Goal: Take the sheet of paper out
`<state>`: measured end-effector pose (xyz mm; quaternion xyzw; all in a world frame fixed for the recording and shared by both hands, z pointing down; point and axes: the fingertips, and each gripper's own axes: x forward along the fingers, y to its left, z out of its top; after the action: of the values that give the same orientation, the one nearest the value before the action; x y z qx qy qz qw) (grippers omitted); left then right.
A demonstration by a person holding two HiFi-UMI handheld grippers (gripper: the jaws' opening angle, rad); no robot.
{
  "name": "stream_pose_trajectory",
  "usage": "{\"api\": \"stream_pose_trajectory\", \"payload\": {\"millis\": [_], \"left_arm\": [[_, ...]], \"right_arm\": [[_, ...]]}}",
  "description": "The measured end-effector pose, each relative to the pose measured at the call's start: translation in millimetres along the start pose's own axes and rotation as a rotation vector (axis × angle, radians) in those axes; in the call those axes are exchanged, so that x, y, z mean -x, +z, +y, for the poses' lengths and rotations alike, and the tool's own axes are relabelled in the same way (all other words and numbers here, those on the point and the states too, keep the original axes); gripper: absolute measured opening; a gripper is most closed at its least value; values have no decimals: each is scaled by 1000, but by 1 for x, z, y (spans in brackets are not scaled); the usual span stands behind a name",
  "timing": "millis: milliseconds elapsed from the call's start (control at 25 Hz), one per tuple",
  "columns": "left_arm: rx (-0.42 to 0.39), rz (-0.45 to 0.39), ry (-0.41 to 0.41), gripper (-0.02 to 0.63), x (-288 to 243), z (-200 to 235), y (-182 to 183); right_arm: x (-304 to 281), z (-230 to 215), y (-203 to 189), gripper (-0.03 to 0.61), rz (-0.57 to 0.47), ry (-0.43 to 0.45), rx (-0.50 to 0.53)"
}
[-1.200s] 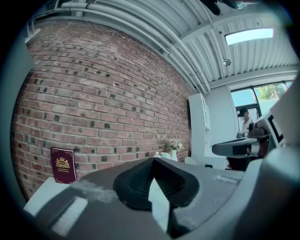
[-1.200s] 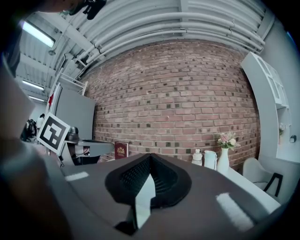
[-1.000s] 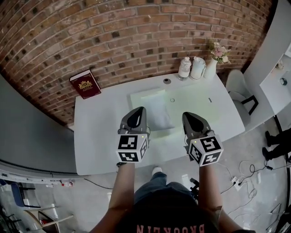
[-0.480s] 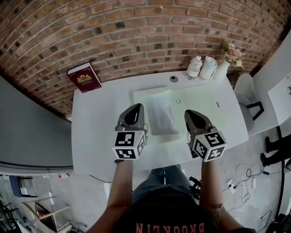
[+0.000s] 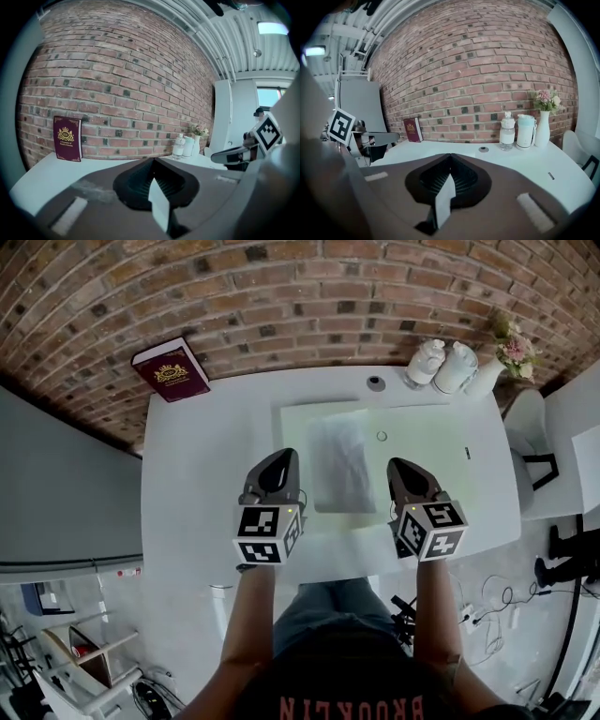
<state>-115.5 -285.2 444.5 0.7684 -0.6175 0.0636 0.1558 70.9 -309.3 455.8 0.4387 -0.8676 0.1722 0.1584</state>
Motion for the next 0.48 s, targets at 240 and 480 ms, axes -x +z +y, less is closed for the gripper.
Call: {"api": "stream_pose_trajectory", "payload": {"millis": [240,480], "left_arm": [[29,70,35,-3,-11,10,-27],[65,133,100,-3,-17,30,-49]], "right_arm": [[-28,-11,-23,3,104,27,-13],[-55,-17,-50,3,235,63,-32]]}}
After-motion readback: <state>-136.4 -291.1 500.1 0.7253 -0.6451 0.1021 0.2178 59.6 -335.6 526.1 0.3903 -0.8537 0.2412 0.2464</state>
